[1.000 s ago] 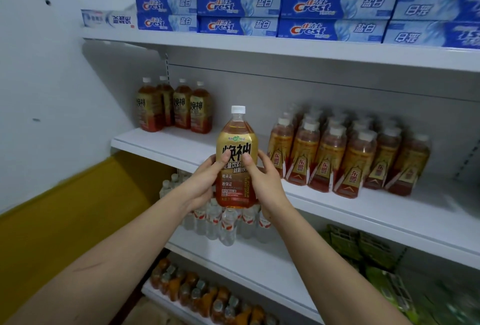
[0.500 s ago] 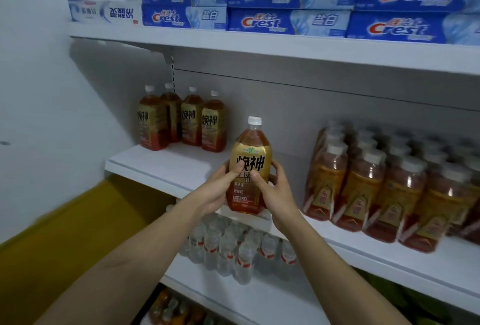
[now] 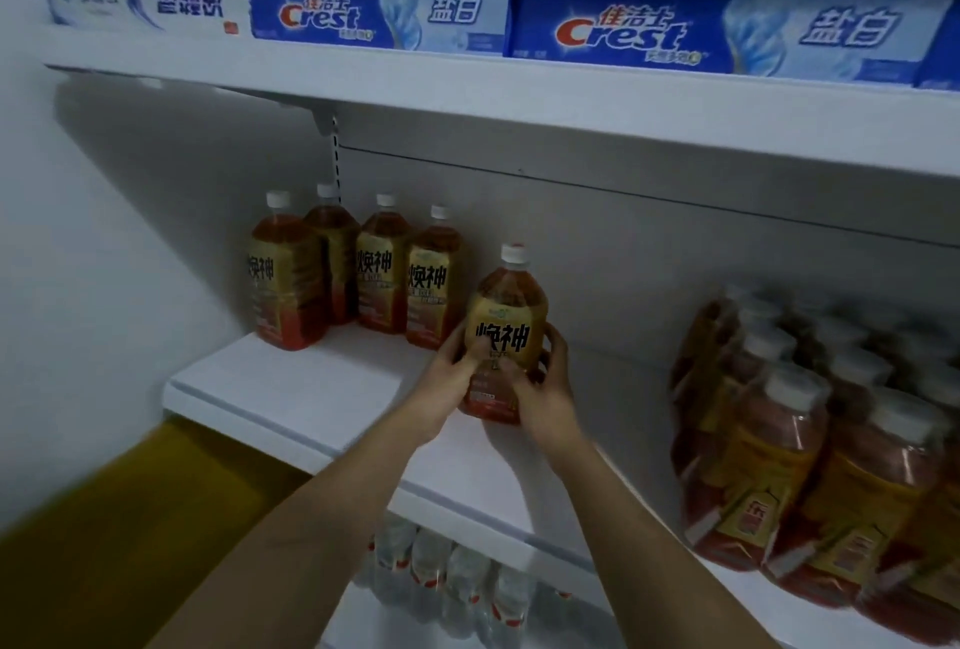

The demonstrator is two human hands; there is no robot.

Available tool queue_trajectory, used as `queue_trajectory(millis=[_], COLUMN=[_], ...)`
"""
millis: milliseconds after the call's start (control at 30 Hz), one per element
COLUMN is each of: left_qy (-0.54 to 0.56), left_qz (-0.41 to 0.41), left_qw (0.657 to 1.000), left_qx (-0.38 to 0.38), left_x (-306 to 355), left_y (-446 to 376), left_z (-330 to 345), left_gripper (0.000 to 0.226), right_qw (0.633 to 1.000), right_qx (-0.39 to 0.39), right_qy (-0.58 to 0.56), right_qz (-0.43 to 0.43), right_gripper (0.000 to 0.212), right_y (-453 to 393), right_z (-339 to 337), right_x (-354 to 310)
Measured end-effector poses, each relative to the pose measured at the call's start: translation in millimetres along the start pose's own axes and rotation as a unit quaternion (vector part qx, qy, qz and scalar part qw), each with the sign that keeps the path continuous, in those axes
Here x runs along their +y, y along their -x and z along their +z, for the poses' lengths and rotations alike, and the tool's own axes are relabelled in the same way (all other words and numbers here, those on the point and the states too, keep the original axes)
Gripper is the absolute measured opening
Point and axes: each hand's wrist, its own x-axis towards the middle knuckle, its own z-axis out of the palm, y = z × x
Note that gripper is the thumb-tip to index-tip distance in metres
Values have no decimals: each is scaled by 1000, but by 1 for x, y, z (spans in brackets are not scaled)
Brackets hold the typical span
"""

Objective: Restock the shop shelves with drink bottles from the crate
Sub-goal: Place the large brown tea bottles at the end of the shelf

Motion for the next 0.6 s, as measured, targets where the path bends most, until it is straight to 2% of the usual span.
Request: queue_trajectory(millis=[100, 200, 300, 433, 600], left_qy=[-20, -37, -96, -224, -220], left_qz=[15, 42, 88, 91, 89], left_qw=[999, 992, 976, 930, 924], left_qx=[45, 111, 172, 278, 299], left_x=[-18, -43, -50, -51, -52], left_y=[-18, -34, -43, -49, -56], left_z=[-6, -7, -2, 7, 4], left_gripper=[50, 61, 45, 36, 26], right_qw=[1000, 999, 999, 997, 997], right_qx=[14, 18, 29, 42, 36], right_qy=[15, 34, 34, 47, 49], right_qz=[2, -4, -13, -41, -49], right_gripper=[63, 66, 68, 68, 69], right_y=[-20, -43, -61, -72, -81], right_z=[11, 18, 24, 33, 35], right_x=[7, 13, 21, 25, 30])
